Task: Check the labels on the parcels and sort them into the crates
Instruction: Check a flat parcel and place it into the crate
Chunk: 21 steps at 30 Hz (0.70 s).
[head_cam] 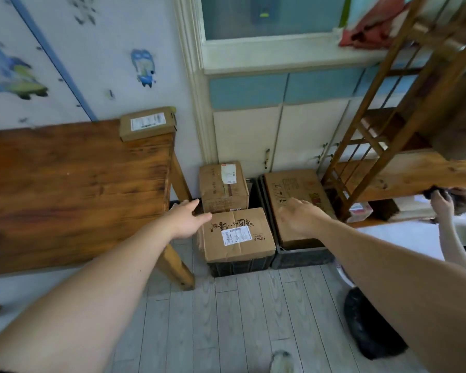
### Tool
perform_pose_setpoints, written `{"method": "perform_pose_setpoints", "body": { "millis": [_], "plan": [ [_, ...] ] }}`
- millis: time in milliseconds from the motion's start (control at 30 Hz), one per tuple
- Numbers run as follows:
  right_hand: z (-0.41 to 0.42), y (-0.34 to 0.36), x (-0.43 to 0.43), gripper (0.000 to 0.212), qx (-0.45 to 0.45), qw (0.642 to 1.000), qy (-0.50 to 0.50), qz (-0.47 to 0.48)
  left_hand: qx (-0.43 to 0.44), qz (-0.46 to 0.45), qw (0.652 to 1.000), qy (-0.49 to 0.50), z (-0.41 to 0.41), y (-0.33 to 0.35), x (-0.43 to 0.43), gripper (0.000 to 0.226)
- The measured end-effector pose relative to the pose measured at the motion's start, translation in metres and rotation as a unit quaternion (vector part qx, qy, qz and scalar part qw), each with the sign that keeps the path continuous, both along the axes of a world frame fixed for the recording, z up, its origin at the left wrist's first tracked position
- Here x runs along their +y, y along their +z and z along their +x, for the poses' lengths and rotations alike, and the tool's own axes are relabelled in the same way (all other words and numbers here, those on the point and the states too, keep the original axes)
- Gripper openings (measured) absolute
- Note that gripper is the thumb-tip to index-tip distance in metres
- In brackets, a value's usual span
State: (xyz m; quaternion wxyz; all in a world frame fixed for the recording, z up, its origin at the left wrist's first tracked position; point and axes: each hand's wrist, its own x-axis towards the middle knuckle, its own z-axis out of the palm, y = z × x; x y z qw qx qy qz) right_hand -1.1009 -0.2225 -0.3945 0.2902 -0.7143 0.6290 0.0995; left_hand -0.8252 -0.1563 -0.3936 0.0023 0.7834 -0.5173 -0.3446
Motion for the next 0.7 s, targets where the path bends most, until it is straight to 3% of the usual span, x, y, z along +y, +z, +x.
{"method": "perform_pose_setpoints", "body": {
  "millis": [233, 567, 700],
  "plan": [
    [-0.011, 0.045, 0.025, 0.067, -0.013, 0.999, -0.023, -0.024, -0.022, -0.037, 0.999, 0.004, -0.001, 0.054, 0.033, 0.077],
    [-0.025, 0.118, 0.041, 0.051, -0.01, 0.988, 0.099, -0.122, -0.072, -0.071, 0.993, 0.069, -0.007, 0.135, 0.101, 0.075],
    [-0.006, 0.143, 0.043, 0.061, -0.02, 0.983, 0.127, -0.134, -0.08, -0.092, 0.987, 0.107, 0.007, 0.16, 0.124, 0.074]
  ]
}}
